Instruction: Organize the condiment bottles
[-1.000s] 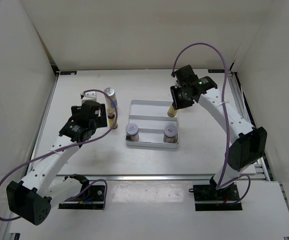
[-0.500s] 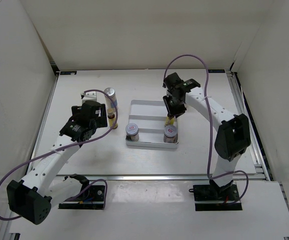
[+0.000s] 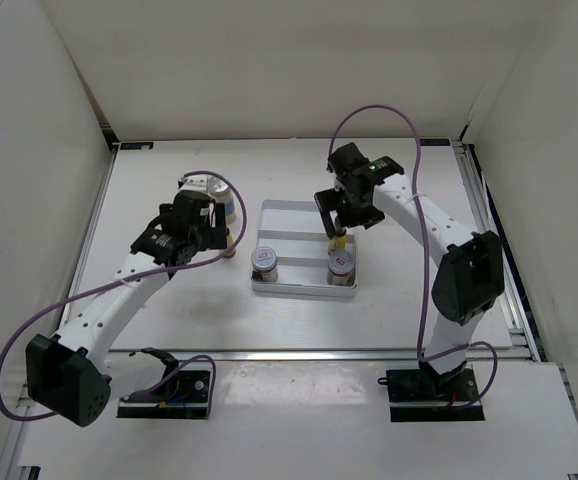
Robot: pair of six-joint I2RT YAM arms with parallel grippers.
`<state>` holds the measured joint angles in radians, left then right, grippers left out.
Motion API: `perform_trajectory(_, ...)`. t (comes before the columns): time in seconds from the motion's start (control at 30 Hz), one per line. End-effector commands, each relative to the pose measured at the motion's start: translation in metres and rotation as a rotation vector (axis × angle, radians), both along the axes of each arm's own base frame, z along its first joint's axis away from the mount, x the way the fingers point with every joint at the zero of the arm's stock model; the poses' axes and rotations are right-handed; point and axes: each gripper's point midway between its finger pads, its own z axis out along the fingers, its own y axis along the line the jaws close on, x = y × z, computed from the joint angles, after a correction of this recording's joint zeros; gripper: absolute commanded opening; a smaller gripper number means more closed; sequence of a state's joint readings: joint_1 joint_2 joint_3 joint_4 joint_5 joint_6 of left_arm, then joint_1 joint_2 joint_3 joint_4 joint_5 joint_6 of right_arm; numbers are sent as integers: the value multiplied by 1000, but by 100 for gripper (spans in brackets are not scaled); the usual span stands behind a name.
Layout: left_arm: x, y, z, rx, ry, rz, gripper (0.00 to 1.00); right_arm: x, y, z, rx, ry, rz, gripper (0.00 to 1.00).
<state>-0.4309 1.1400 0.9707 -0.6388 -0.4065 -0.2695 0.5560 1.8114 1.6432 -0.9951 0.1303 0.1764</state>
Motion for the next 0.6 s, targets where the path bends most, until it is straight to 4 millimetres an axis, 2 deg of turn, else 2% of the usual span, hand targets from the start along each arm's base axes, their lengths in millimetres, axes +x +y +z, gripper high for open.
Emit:
perform_trajectory(0.0, 22, -21, 42, -88, -108, -55, 100, 8, -5, 65, 58, -172, -21, 100)
perform_trajectory(0.1, 31, -24, 46, -82, -130, -66, 100, 5, -11, 92, 83, -247, -33, 100)
perform_trajectory(0.13, 35, -30, 54, -109, -155, -85, 100, 3, -12, 107, 113, -285, -42, 100)
perform_trajectory(0.2, 39, -37, 52, -100, -153, -133, 100, 3, -19, 115, 110, -332, -69, 100)
perform_trajectory(0.23, 42, -38, 48, -89, -146, -140, 100, 3, -22, 127, 125, -378, -79, 100)
perform_trajectory(0.37, 50, -43, 24, -69, -90, -154, 100, -3, -33, 137, 118, -417, -98, 100)
perform_trajectory(0.47, 53, -44, 5, -53, -48, -154, 100, -7, -40, 136, 97, -426, -111, 100)
perform_trajectory(0.5, 57, -46, 9, -62, -72, -154, 100, -11, -43, 138, 102, -433, -112, 100)
perform_trajectory(0.57, 58, -47, -3, -53, -47, -154, 100, -13, -46, 136, 95, -437, -117, 100)
